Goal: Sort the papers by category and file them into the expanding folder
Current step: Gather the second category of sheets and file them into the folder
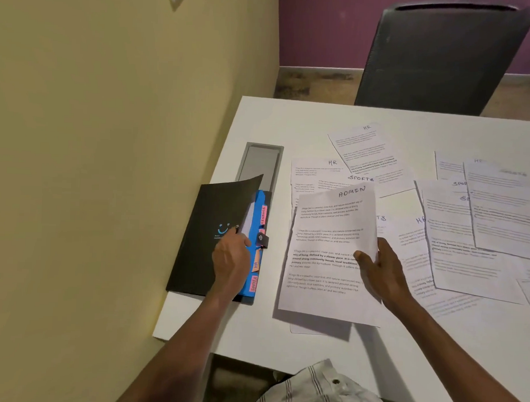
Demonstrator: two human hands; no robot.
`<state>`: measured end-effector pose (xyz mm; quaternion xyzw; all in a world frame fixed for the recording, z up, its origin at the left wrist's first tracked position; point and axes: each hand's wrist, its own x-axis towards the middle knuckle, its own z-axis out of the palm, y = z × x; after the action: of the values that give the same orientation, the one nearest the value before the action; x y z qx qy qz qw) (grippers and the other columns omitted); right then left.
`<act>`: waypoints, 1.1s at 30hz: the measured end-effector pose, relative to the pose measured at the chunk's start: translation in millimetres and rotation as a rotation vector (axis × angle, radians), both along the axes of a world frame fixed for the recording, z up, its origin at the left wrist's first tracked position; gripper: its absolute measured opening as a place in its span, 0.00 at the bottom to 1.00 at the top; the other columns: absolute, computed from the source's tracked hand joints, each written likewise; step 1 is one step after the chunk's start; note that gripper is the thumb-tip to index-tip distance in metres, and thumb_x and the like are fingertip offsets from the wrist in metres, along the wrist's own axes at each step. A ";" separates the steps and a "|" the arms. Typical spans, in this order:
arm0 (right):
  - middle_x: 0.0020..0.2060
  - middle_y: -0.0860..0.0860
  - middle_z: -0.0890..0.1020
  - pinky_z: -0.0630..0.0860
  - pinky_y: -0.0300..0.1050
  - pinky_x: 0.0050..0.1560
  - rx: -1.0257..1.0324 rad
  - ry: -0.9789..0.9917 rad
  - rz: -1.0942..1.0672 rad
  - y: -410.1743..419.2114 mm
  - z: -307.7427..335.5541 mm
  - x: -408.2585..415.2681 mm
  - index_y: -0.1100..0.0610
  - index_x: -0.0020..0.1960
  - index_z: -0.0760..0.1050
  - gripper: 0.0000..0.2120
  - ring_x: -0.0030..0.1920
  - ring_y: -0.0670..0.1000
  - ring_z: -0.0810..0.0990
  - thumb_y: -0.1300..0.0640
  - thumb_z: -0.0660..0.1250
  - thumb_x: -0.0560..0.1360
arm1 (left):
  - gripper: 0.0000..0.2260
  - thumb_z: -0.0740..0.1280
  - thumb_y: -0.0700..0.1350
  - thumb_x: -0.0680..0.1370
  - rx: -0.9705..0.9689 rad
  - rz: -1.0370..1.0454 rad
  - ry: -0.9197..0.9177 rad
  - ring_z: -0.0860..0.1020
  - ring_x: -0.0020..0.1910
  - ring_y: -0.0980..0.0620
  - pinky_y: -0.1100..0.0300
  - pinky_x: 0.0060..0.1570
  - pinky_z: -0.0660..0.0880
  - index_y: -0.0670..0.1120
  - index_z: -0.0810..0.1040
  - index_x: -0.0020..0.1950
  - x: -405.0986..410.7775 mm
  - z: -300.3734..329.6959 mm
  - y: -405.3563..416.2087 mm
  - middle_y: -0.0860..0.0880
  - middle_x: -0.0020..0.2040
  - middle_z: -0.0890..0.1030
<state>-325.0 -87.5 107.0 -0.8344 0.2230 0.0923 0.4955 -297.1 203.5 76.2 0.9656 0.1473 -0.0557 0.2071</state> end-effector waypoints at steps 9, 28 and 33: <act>0.49 0.52 0.79 0.72 0.45 0.43 0.048 -0.012 0.044 24.5 0.1 6.6 0.57 0.60 0.70 0.12 0.45 0.52 0.78 0.58 0.65 0.78 | 0.29 0.67 0.60 0.77 0.277 -0.009 -0.062 0.77 0.58 0.45 0.54 0.51 0.76 0.40 0.70 0.67 6.9 12.3 26.2 0.41 0.68 0.73; 0.54 0.54 0.80 0.72 0.38 0.31 -0.018 -0.015 0.386 73.7 47.8 51.2 0.57 0.63 0.69 0.15 0.40 0.51 0.80 0.57 0.64 0.78 | 0.06 0.68 0.38 0.78 -0.239 0.058 -0.030 0.79 0.42 0.53 0.62 0.42 0.81 0.42 0.78 0.54 17.4 15.7 45.3 0.46 0.51 0.81; 0.59 0.57 0.78 0.73 0.43 0.38 -0.144 -0.041 0.472 108.6 44.0 68.7 0.59 0.63 0.68 0.14 0.46 0.53 0.76 0.59 0.63 0.79 | 0.06 0.68 0.38 0.78 -0.257 0.041 -0.023 0.79 0.41 0.53 0.63 0.39 0.79 0.42 0.78 0.55 17.6 14.3 53.7 0.47 0.50 0.81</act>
<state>-256.4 21.1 151.1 -0.8982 0.0176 0.1724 0.4041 -279.5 257.2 90.5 0.9284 0.1563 -0.0587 0.3319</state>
